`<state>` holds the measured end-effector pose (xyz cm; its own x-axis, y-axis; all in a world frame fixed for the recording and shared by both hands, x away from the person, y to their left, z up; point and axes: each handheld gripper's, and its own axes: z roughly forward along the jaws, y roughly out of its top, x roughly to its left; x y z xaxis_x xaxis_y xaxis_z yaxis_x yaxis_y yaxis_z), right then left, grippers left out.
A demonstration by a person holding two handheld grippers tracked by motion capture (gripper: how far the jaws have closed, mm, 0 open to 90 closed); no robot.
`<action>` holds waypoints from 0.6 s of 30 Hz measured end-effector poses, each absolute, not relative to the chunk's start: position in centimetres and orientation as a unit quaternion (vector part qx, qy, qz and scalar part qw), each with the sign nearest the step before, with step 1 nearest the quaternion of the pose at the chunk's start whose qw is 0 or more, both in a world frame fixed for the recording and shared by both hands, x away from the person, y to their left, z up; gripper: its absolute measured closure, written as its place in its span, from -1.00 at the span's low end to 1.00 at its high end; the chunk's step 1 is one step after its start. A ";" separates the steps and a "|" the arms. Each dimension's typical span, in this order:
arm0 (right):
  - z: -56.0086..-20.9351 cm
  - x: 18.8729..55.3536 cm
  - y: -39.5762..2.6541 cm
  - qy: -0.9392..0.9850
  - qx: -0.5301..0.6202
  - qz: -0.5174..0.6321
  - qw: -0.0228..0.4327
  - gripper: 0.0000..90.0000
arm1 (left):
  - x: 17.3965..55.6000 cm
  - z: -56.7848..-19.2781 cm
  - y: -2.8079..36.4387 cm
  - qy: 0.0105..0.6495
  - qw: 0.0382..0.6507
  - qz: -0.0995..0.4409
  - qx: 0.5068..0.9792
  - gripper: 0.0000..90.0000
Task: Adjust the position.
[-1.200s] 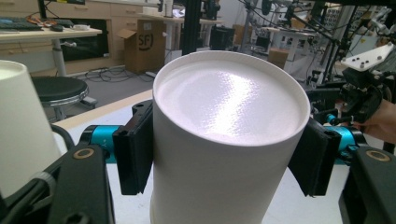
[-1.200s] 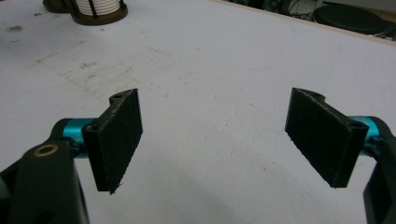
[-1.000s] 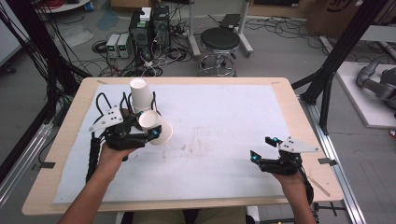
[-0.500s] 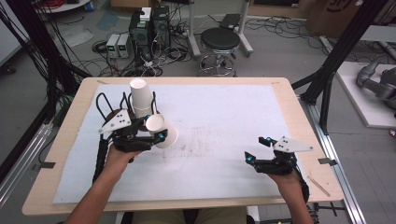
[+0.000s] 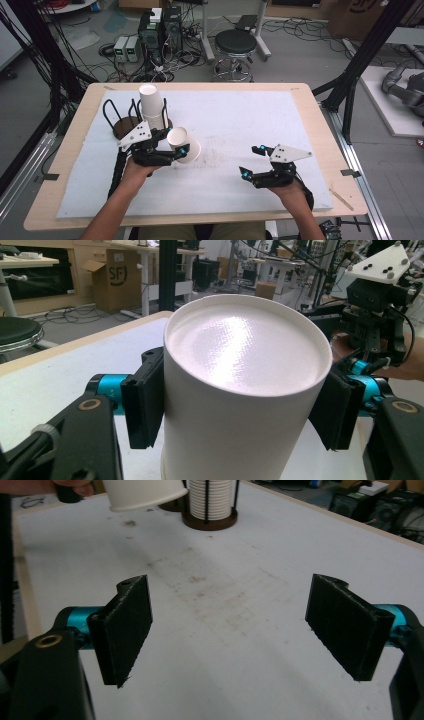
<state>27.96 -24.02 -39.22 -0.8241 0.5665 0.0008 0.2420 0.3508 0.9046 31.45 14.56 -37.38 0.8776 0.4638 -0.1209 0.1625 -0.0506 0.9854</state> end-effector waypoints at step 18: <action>-39.1 29.4 -18.7 0.832 0.180 0.516 0.101 -0.57 | 30.9 -37.4 10.7 0.167 0.642 0.074 0.745 -0.27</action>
